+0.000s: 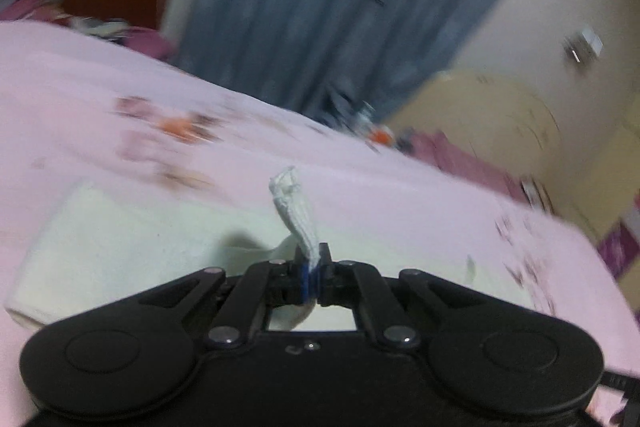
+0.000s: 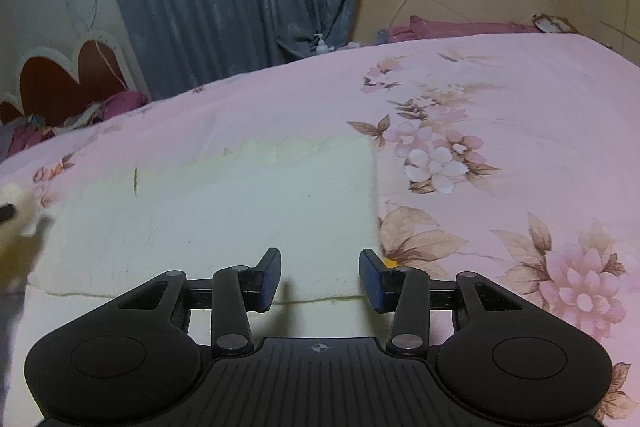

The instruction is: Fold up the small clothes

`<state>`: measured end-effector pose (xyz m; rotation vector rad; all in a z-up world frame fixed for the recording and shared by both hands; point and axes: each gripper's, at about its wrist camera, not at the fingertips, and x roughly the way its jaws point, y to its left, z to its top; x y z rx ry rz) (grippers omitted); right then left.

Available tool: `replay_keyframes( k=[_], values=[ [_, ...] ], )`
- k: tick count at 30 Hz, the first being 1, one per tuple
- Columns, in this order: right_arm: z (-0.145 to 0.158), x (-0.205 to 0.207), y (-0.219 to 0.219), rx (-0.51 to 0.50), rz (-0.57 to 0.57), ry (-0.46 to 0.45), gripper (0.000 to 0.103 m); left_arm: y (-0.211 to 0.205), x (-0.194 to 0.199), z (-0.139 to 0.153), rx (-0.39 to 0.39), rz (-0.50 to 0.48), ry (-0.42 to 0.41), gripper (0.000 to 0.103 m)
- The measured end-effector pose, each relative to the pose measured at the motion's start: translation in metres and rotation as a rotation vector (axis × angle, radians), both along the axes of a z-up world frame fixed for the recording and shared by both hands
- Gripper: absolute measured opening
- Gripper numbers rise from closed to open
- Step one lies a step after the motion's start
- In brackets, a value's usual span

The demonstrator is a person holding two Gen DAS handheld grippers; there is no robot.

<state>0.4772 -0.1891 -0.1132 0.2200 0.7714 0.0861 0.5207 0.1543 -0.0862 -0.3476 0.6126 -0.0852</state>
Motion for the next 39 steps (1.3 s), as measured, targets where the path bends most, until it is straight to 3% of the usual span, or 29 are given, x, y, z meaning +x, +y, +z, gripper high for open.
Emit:
replay_keyframes(
  k=[5,9,11,13,15,18,22,26,29,33,35,39],
  values=[
    [0.004,-0.006,-0.019,0.024,-0.027,-0.008,0.044,-0.074,0.002,-0.006,0.096,-0.142,0.033,0.003],
    [0.005,-0.011,-0.035,0.034,-0.048,-0.004,0.044,-0.105,0.022,-0.032,0.120,-0.239,0.109,0.005],
    [0.005,-0.014,-0.043,0.047,-0.055,0.003,0.044,-0.123,0.022,-0.044,0.125,-0.299,0.151,0.019],
    [0.005,-0.016,-0.050,0.062,-0.067,0.007,0.044,-0.136,0.013,-0.049,0.134,-0.326,0.120,0.051],
    [0.006,-0.017,-0.056,0.081,-0.074,0.012,0.045,-0.142,0.011,-0.048,0.112,-0.363,0.103,0.071],
    [0.009,-0.017,-0.057,0.143,-0.058,0.002,0.044,-0.139,-0.007,-0.038,0.107,-0.353,0.055,0.071],
    [0.010,-0.004,-0.034,0.223,0.021,0.005,0.044,-0.097,-0.042,-0.024,0.108,-0.228,0.037,0.065],
    [0.008,0.014,0.007,0.249,0.114,0.016,0.044,-0.024,-0.075,-0.023,0.137,-0.002,0.106,0.056],
    [0.002,0.025,0.036,0.246,0.170,0.038,0.044,0.028,-0.085,-0.035,0.072,0.136,0.183,0.056],
    [-0.014,0.039,0.067,0.232,0.219,0.094,0.044,0.047,-0.074,-0.045,-0.017,0.134,0.211,0.056],
    [-0.019,0.044,0.076,0.223,0.216,0.115,0.044,0.046,-0.068,-0.045,-0.009,0.116,0.211,0.058],
    [-0.020,0.056,0.091,0.211,0.222,0.125,0.041,0.038,-0.060,-0.047,0.087,0.104,0.219,0.055]
  ],
)
